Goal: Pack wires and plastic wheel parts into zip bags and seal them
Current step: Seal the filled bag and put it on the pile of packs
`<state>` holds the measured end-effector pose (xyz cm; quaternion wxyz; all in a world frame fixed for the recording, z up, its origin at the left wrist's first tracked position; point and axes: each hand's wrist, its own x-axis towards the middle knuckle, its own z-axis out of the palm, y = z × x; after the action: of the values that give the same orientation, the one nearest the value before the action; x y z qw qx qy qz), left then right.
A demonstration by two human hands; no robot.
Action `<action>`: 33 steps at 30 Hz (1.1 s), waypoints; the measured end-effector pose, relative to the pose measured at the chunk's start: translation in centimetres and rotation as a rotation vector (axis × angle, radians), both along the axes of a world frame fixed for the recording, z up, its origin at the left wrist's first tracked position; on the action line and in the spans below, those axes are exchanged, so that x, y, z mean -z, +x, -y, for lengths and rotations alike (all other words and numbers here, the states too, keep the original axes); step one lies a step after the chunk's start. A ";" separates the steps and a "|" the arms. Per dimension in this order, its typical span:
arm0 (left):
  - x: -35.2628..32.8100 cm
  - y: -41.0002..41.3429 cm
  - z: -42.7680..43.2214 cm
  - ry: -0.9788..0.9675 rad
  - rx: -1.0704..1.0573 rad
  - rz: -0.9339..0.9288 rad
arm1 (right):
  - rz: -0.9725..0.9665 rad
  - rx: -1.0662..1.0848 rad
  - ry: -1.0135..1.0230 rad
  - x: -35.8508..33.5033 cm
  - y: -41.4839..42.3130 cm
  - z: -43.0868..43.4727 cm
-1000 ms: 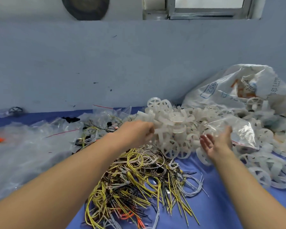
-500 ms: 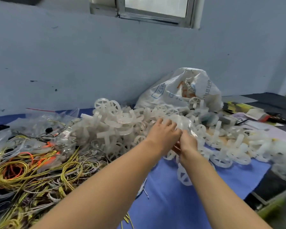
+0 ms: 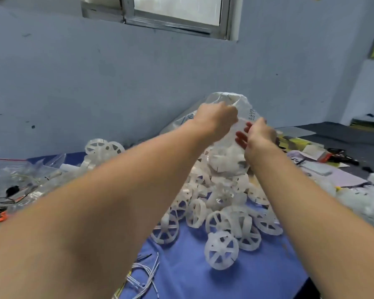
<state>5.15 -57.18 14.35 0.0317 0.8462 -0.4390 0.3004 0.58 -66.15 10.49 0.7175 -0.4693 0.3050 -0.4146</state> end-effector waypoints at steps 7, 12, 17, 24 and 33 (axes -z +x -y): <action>-3.1 0.4 2.9 -0.181 0.228 -0.537 | -0.146 0.207 -0.341 -4.9 0.6 5.6; 5.3 4.8 4.1 -0.092 0.057 -0.762 | -0.477 -0.027 -0.363 4.0 4.4 6.6; 13.4 8.5 3.6 -0.107 -0.113 -0.783 | -0.629 -0.169 -0.563 10.6 8.5 4.5; 16.4 9.1 2.4 -0.055 -0.159 -0.781 | -0.982 -0.190 -0.987 12.2 8.3 1.0; 15.0 7.7 -0.6 -0.281 -0.226 -0.751 | -0.921 -0.285 -1.287 10.4 5.6 -2.3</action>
<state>12.80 -56.54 -0.69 0.2717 0.9273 -0.2560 0.0292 6.16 -63.86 0.09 0.1543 -0.9491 0.2089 -0.1784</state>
